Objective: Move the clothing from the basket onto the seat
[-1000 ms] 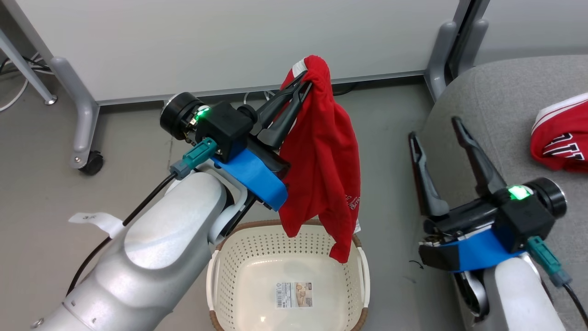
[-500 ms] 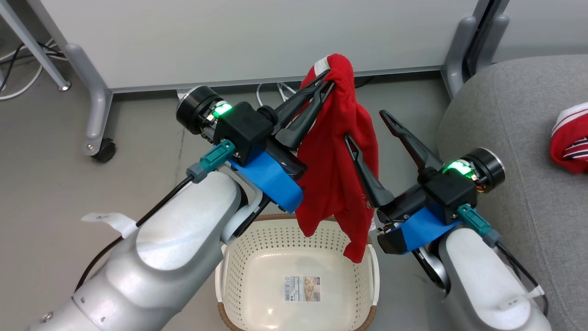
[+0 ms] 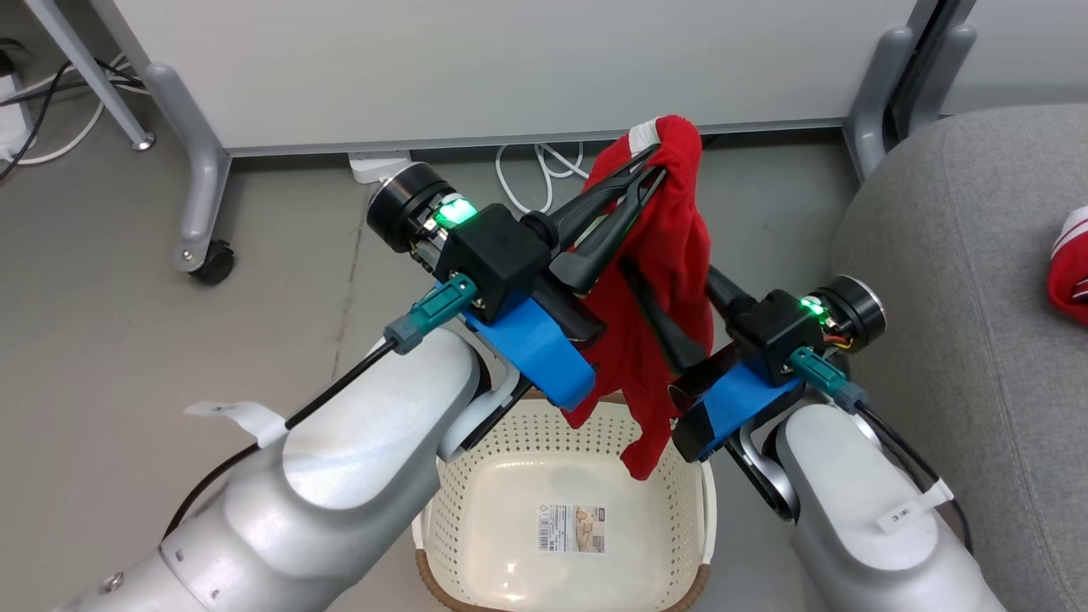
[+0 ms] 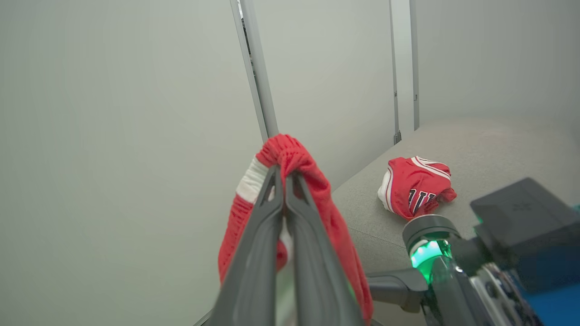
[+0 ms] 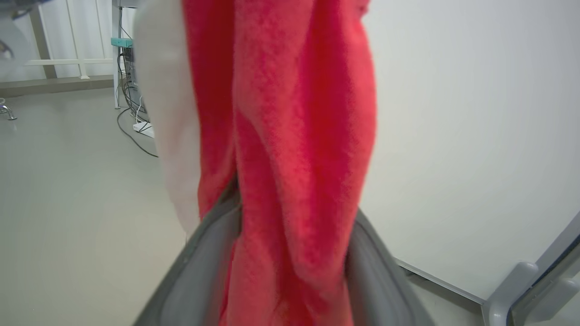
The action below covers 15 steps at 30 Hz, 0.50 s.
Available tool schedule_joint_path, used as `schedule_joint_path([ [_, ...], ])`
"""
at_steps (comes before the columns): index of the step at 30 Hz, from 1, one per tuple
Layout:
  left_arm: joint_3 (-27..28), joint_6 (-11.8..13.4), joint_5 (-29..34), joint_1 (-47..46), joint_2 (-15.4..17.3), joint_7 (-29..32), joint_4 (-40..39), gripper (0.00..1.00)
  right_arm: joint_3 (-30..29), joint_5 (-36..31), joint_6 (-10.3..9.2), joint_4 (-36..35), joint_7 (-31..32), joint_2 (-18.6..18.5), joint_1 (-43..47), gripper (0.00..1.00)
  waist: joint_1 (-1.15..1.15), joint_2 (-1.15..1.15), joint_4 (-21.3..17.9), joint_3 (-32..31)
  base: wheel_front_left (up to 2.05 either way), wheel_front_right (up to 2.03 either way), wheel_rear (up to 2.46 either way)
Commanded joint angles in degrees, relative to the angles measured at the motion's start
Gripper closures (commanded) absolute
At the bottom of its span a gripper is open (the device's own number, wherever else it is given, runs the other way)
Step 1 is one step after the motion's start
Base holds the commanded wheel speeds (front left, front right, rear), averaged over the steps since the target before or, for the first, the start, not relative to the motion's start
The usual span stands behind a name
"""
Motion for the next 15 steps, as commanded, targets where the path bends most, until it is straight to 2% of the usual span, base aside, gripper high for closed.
schedule_joint_path([
  [1, 0.1, -0.2, 0.1, -1.0, 0.0, -0.2, -0.2, 1.00, 0.1, 0.3, 0.03, 0.3, 0.0, 0.3, -0.9, 1.00, 0.00, 0.00, 0.1, 0.0, 0.00, 0.00, 0.00],
  [15, -0.2, 0.2, -0.4, 0.4, 0.5, -0.5, 0.6, 1.00, -0.1, 0.7, 0.02, -0.8, 0.0, 0.7, 1.2, 1.00, 0.00, 0.00, -0.4, -0.7, 0.00, 0.00, 0.00],
])
